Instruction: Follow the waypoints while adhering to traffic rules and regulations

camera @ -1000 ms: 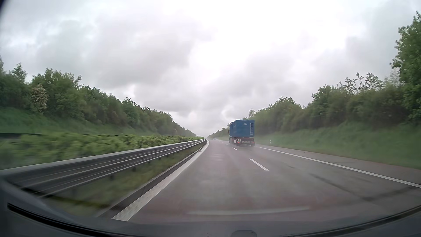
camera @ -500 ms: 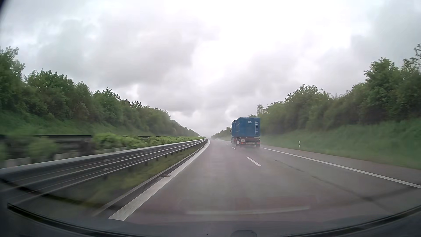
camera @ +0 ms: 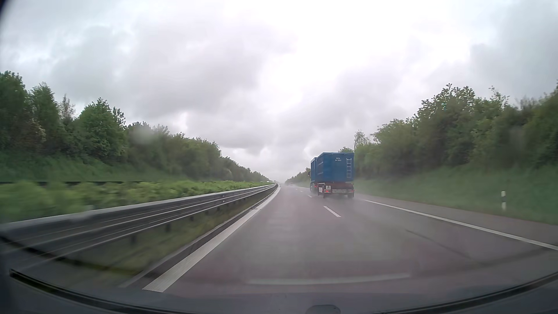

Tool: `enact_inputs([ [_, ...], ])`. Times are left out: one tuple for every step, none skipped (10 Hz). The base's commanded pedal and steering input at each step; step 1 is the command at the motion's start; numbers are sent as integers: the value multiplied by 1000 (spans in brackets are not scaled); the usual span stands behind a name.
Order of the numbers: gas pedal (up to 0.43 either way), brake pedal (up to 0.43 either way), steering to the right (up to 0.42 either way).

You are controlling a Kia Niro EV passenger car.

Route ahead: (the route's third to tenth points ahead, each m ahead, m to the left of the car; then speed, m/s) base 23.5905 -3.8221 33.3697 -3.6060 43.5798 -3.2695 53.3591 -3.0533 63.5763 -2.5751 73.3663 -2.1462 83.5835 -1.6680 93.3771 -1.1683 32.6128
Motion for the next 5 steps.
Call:
enact_inputs([
  [311, 0, -6],
  [311, 0, -7],
  [299, 0, -6],
  [299, 0, -6],
  [299, 0, -6],
])
